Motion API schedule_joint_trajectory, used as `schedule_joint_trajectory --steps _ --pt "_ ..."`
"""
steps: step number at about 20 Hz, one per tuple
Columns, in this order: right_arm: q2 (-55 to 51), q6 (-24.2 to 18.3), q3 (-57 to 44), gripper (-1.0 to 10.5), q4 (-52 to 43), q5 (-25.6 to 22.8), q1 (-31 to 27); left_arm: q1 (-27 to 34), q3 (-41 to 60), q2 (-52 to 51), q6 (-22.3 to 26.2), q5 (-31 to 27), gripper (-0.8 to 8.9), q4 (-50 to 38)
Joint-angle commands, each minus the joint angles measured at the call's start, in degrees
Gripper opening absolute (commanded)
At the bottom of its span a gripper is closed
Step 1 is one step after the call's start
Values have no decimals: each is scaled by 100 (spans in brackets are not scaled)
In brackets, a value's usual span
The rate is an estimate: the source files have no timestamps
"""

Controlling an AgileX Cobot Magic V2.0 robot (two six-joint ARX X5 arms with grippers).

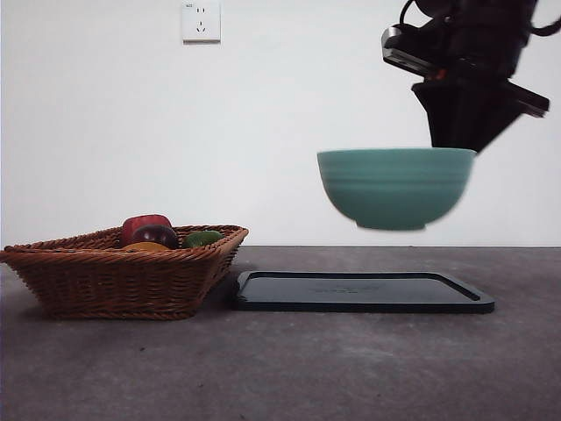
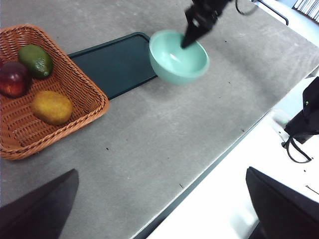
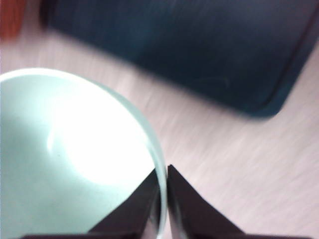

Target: Pick up the wifruite, put it on the bowl, pick up the plate, put it on desk

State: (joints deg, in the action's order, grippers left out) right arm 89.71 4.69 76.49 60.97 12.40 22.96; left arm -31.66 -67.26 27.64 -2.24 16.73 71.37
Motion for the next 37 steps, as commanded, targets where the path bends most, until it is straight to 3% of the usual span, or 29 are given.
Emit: schedule_joint_trajectory --steps 1,8,15,25,30,37 --pt "-227 -66 -411 11 -173 175 245 -35 -61 15 4 24 657 -66" --pt "-326 212 -1519 11 -911 262 859 -35 -59 15 4 24 657 -66" --pt "-323 365 -2387 11 -1727 264 920 -35 -59 15 4 24 657 -68" --pt "-326 402 -2505 19 -2181 256 922 -35 -61 17 4 24 657 -66" --pt "-481 393 -2492 400 -2090 254 914 -35 -61 17 9 24 657 -68" --pt "-2020 404 -2396 531 -1532 188 911 -35 -59 15 13 24 657 -70"
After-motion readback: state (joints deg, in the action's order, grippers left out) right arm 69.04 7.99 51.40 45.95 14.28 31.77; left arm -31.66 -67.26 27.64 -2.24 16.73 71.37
